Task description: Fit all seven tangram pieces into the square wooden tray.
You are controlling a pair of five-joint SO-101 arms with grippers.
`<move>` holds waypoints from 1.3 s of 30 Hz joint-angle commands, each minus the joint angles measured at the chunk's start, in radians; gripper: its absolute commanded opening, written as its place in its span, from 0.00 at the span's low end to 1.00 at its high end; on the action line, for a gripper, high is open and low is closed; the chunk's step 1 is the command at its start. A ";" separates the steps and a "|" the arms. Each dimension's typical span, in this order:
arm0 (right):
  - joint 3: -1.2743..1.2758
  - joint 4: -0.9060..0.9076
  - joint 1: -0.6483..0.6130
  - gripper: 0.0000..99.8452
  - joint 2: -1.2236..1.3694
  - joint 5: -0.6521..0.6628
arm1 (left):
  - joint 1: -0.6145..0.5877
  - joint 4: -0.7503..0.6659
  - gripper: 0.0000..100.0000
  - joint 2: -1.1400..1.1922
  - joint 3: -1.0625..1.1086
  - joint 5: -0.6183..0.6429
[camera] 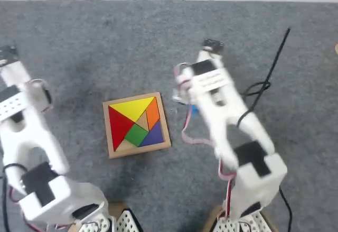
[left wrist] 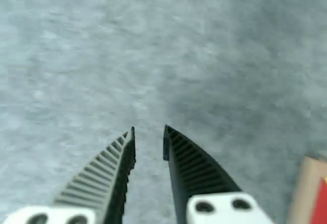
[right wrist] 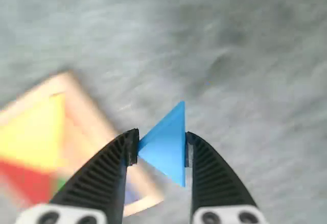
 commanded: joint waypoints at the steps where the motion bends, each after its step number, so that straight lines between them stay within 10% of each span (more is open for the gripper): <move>1: -0.005 0.002 -0.153 0.03 -0.117 -0.140 | -0.133 0.097 0.09 0.061 -0.166 -0.075; 9: -0.008 -0.051 -0.311 0.03 -0.048 -0.338 | -0.382 0.247 0.09 0.330 -0.588 -0.161; 26: -0.008 -0.248 -0.588 0.12 0.073 -0.624 | -0.410 0.354 0.09 0.477 -0.851 -0.172; 39: -0.029 -0.209 -0.348 0.09 -0.056 -0.554 | -0.364 0.450 0.09 0.465 -0.858 -0.238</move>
